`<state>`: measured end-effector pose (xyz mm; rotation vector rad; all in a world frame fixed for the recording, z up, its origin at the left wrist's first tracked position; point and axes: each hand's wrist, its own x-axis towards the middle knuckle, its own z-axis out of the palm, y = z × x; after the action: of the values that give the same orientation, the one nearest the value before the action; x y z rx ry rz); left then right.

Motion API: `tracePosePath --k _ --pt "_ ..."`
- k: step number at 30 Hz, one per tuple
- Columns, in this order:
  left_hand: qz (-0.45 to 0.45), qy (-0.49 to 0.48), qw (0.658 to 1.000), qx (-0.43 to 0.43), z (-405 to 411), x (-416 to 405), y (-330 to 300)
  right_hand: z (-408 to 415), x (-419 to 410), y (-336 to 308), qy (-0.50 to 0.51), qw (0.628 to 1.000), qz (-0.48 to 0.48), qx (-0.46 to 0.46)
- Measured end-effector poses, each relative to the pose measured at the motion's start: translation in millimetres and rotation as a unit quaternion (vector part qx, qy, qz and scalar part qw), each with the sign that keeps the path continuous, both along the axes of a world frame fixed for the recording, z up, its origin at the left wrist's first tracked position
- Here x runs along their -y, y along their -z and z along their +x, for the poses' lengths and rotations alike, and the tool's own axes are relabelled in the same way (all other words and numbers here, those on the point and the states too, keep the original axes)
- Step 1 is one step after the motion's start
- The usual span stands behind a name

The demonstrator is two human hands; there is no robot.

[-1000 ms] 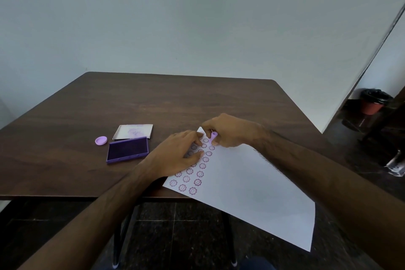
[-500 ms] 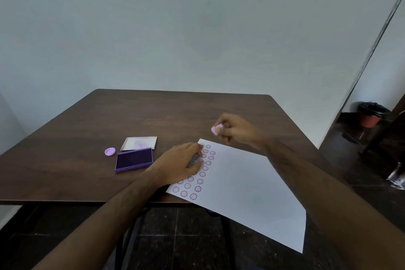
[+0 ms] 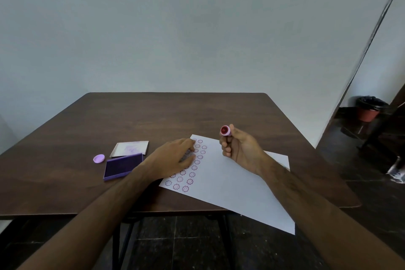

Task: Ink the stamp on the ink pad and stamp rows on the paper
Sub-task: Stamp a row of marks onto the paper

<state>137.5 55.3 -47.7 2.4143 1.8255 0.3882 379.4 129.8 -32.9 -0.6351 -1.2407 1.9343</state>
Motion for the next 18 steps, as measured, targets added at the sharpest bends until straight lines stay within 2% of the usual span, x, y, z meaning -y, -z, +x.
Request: tracePosePath --k 5,9,14,18 --pt "0.023 0.004 1.0 -0.012 -2 -4 4 2 -8 6 0.019 0.999 -0.031 -0.032" --pt "0.037 -0.002 0.999 -0.034 -1 -6 4 0 -12 7 0.011 0.999 -0.021 -0.022" --pt "0.05 -0.01 0.998 -0.027 -12 9 -4 -4 -8 2 0.021 0.999 -0.008 0.037" --pt "0.146 -0.055 0.988 0.003 -52 47 -13 -13 0 -11 0.034 0.99 0.038 0.129"
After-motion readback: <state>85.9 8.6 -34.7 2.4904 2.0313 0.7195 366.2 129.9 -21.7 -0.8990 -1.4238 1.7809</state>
